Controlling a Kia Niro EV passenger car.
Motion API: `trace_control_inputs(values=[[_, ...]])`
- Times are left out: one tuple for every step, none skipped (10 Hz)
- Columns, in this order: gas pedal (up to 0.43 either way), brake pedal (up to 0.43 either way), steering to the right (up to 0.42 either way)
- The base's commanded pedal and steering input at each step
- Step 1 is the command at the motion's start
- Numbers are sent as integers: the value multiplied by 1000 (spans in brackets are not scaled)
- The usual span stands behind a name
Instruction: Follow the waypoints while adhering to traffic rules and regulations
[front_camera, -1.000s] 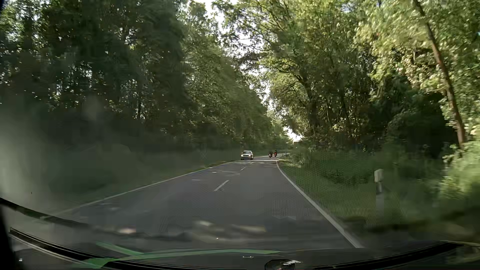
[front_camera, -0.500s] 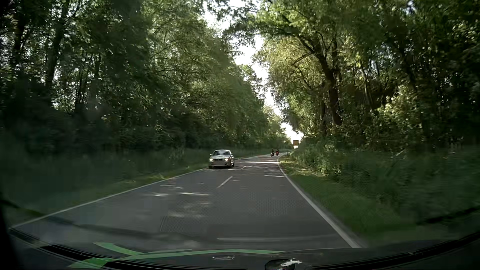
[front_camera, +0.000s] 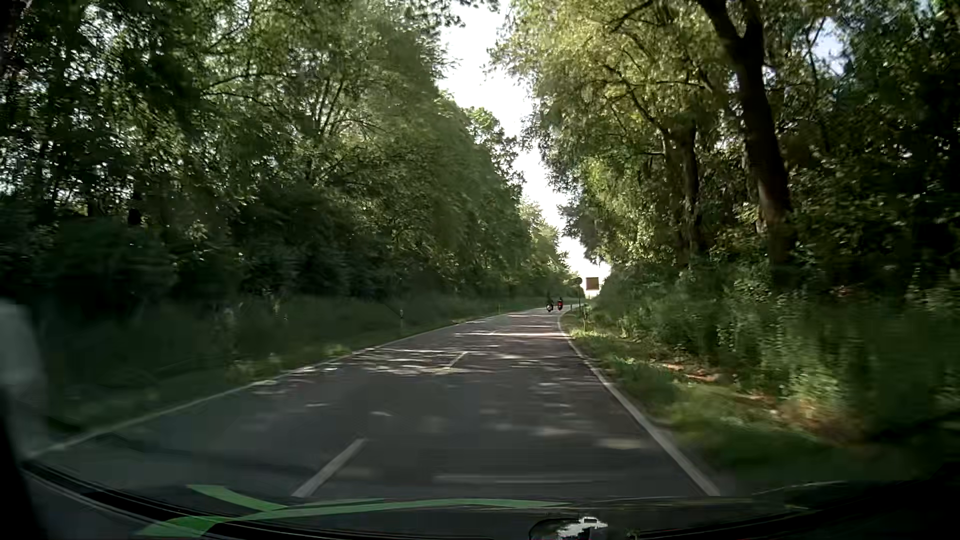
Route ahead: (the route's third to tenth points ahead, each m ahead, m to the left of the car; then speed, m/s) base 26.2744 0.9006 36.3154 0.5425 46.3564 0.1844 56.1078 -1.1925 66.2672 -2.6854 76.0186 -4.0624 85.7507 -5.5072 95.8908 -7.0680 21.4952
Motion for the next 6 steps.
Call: trace_control_inputs(values=[[138, 0, 5], [138, 0, 5], [138, 0, 6], [138, 0, 6], [138, 0, 7], [138, 0, 7]])
